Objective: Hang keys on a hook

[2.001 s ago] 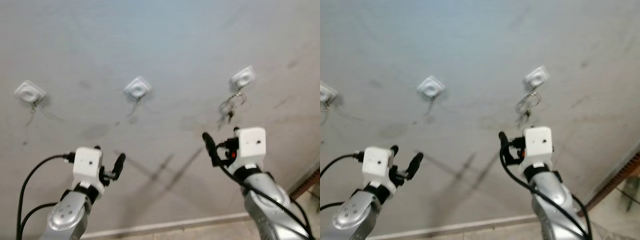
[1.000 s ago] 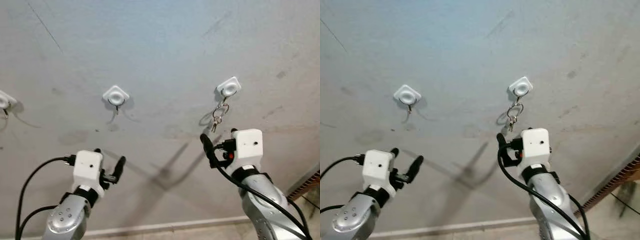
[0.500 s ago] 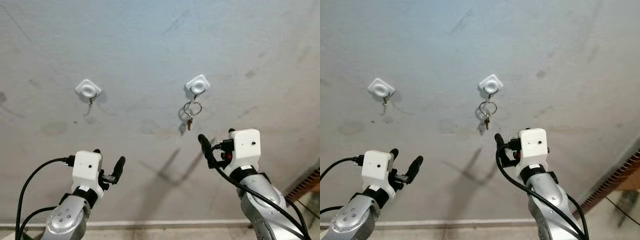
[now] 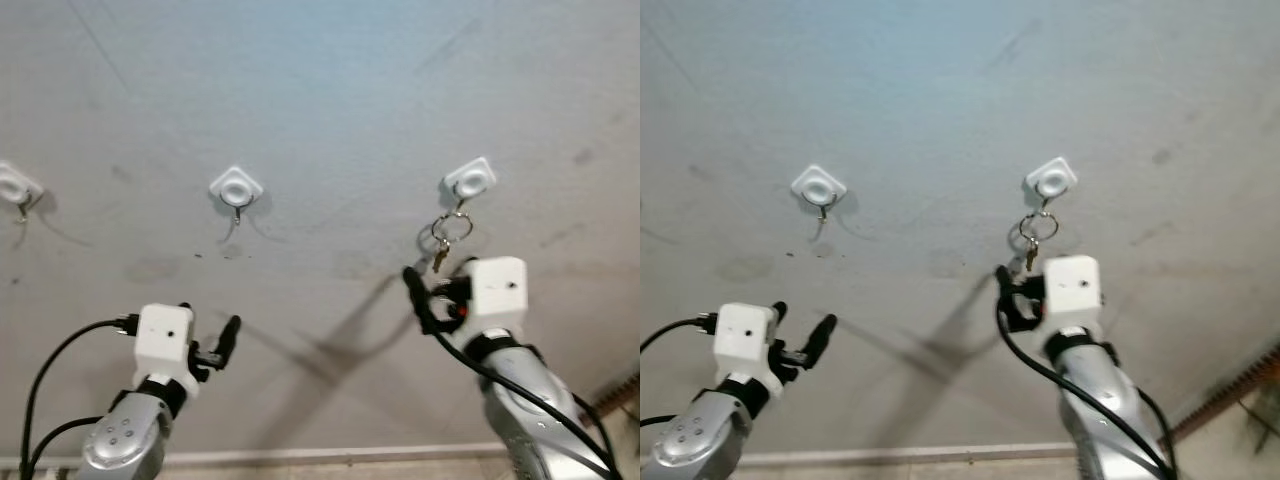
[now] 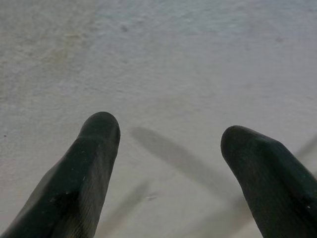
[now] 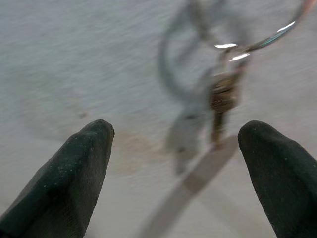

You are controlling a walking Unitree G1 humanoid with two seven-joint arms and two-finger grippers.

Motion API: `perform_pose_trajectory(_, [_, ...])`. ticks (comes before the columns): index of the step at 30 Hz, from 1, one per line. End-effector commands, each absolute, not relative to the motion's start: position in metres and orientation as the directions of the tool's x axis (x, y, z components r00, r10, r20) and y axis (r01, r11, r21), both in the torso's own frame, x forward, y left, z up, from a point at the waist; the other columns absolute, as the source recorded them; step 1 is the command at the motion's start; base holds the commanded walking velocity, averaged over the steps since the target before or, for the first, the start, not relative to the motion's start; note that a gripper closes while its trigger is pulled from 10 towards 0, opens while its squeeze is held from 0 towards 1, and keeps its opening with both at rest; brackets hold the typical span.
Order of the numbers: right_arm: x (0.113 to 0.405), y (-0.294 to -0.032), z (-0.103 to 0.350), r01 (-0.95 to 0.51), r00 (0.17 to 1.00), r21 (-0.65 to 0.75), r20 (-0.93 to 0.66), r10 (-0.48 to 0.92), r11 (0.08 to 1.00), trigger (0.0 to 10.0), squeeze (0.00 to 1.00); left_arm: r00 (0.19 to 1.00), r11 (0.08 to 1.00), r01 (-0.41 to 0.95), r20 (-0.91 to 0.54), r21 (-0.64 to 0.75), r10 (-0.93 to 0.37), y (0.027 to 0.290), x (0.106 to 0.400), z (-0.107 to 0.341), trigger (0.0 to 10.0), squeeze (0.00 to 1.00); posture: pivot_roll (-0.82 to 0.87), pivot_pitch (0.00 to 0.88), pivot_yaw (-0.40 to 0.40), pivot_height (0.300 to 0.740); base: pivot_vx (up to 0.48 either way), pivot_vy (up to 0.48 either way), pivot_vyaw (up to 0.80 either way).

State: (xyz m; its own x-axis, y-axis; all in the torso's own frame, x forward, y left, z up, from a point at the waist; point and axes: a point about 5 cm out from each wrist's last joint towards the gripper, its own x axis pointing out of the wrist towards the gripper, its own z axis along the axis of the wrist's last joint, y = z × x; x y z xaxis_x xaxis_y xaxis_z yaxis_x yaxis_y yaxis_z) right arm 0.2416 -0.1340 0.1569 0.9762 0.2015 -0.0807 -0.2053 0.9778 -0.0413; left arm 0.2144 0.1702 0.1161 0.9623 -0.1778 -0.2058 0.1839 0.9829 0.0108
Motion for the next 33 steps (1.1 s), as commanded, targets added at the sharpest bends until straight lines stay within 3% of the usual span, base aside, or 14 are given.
perform_pose_trajectory(1, [0.2415,-0.1372,0.1564,-0.197,0.978,-0.048,-0.085,0.192,0.979,10.0,0.00,0.957,0.983,0.183,-0.229,0.005,-0.177,0.1696,0.2118,0.1119,10.0,0.00,0.06,0.020,0.024,0.740,0.000,0.480,0.00])
perform_pose_trajectory(7, [0.2413,-0.1377,0.1557,-0.195,0.978,-0.050,-0.088,0.190,0.980,10.0,0.00,0.958,0.983,0.185,-0.225,0.003,-0.179,0.1693,0.2120,0.1119,10.0,0.00,0.06,0.018,0.025,0.740,0.000,0.480,0.00])
perform_pose_trajectory(28, [0.2403,-0.1399,0.1537,-0.197,0.977,-0.048,-0.094,0.192,0.979,10.0,0.00,0.961,0.981,0.191,-0.211,0.042,-0.178,0.1685,0.2123,0.1139,10.0,0.00,0.06,0.007,0.024,0.740,0.000,0.000,0.00])
perform_pose_trajectory(33, [0.2400,-0.1397,0.1537,-0.197,0.977,-0.047,-0.095,0.192,0.979,10.0,0.00,0.961,0.981,0.191,-0.211,0.041,-0.178,0.1684,0.2121,0.1139,10.0,0.00,0.06,0.007,0.023,0.740,-0.281,0.000,0.00])
